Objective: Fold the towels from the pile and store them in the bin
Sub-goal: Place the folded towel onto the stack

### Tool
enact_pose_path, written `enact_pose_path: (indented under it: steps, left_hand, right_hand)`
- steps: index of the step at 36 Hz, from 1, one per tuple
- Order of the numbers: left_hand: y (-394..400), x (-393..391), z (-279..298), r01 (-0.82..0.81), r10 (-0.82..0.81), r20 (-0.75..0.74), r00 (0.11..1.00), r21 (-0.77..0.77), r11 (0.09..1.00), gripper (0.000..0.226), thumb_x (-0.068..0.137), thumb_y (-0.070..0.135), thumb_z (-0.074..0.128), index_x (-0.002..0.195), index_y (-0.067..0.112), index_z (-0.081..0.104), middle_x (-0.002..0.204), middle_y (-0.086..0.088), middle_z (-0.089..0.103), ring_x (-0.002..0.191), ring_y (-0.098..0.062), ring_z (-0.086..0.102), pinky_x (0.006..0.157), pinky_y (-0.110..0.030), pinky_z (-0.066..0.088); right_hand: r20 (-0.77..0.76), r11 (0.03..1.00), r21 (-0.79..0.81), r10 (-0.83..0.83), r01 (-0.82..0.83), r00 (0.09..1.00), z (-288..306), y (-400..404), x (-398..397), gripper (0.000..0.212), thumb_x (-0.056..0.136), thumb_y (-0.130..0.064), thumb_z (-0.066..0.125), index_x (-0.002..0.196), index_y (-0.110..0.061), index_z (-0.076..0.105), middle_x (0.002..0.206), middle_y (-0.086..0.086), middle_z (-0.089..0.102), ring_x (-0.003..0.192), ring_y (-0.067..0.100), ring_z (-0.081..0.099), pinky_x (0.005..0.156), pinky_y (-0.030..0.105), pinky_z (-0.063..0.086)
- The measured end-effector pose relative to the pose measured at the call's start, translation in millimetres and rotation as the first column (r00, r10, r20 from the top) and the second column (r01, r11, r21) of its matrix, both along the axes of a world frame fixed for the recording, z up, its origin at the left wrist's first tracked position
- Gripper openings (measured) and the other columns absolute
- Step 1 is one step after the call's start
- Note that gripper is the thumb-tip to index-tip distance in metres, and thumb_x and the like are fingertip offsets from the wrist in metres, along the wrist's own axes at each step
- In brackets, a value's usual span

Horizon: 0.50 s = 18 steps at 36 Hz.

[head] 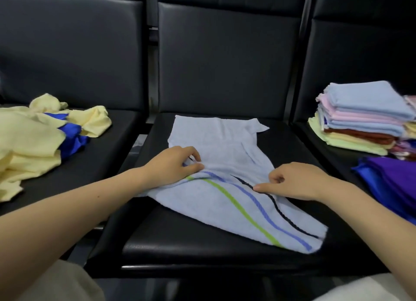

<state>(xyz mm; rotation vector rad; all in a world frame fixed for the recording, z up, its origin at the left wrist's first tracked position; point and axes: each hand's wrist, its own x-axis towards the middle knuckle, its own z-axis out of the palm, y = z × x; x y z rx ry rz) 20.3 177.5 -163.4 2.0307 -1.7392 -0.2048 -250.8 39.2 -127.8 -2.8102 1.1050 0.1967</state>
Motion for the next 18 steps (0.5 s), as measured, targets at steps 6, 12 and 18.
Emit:
enact_pose_path:
  steps: [6, 12, 18]
  left_hand:
    - [1.2, -2.6, 9.8, 0.034, -0.033, -0.021, 0.999, 0.054, 0.998, 0.017, 0.093, 0.039, 0.057, 0.093, 0.026, 0.068, 0.084, 0.015, 0.064, 0.075, 0.001, 0.056, 0.068, -0.014, 0.043]
    - [6.6, -11.7, 23.3, -0.061, 0.009, -0.357, 0.934, -0.134, 0.989, 0.018, 0.099, 0.020, 0.047, 0.083, 0.016, 0.054, 0.068, 0.008, 0.051, 0.058, -0.005, 0.043, 0.057, -0.017, 0.039]
    - [4.9, -14.1, 43.0, -0.168, 0.021, -0.542, 0.840, -0.223, 0.960, 0.025, 0.099, 0.025, 0.044, 0.076, 0.014, 0.045, 0.070, 0.005, 0.041, 0.065, -0.009, 0.037, 0.062, -0.025, 0.036]
  right_hand:
    - [0.252, 0.991, 0.130, -0.018, -0.016, 0.968, -9.3, 6.7, -15.2, 0.040, 0.080, -0.063, 0.064, 0.071, -0.025, 0.055, 0.065, -0.007, 0.050, 0.057, 0.006, 0.043, 0.058, 0.024, 0.035]
    - [0.548, 0.971, 0.175, 0.040, -0.161, 0.836, -14.2, 23.1, -7.6, 0.013, 0.078, -0.033, 0.078, 0.075, -0.025, 0.068, 0.078, -0.005, 0.054, 0.071, 0.002, 0.049, 0.067, 0.016, 0.040]
    - [0.748, 0.879, 0.461, -0.310, -0.123, 0.586, 0.6, 33.4, 4.9, 0.035, 0.098, -0.021, 0.054, 0.072, 0.002, 0.047, 0.071, 0.009, 0.038, 0.066, 0.016, 0.037, 0.059, 0.026, 0.032]
